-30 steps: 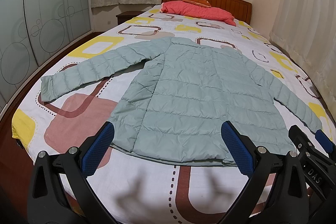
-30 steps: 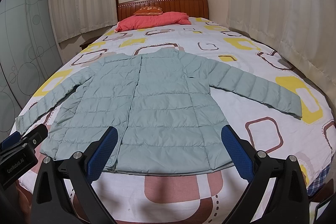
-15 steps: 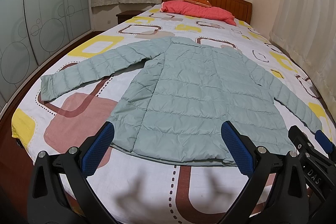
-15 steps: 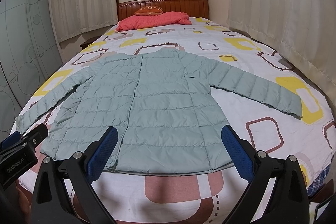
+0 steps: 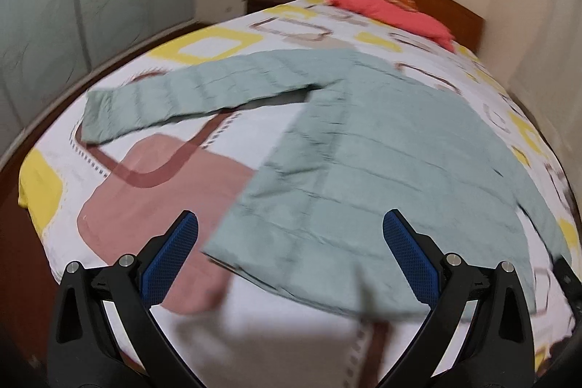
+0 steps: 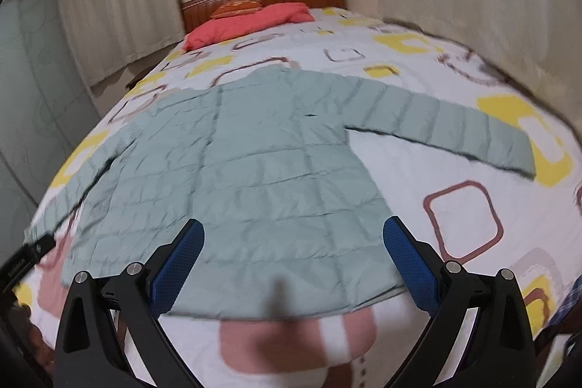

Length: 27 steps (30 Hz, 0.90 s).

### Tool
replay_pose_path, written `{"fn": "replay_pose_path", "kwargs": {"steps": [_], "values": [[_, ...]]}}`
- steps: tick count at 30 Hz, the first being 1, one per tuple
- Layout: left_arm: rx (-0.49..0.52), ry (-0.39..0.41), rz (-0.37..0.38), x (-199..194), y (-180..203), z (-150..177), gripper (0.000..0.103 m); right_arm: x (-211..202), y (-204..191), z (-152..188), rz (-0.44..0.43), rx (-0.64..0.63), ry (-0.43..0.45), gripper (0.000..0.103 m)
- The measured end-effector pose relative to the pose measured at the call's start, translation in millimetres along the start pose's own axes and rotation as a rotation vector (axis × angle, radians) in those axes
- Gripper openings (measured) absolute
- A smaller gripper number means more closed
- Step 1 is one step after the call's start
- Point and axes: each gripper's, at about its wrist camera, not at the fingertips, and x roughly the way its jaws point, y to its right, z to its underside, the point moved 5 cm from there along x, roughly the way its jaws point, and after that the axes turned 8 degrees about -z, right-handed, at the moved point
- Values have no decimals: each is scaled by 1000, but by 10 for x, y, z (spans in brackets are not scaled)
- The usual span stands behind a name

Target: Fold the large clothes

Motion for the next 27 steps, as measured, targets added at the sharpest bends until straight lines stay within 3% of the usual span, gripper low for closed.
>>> {"fn": "replay_pose_path", "kwargs": {"steps": [7, 14, 16, 17, 21, 27], "values": [[-173, -50, -100, 646, -578, -196, 101, 220, 1354, -168, -38, 415, 62, 98], [-303, -87, -196, 1102, -1004, -278, 101, 394, 2492, -123, -41, 733, 145, 94], [-308, -84, -233, 1186, -1058, -286, 101, 440, 2681, -119, -63, 795, 176, 82], [-308, -80, -252, 1217, -1071, -290, 101, 461, 2764, -123, -69, 813, 187, 81], [-301, -76, -303, 1285, -1077, -322, 101, 516, 2962, -158, -101, 886, 280, 81], [-254, -100, -384, 1390, -1057, -325, 101, 509, 3146, -240, -68, 954, 455, 81]]}}
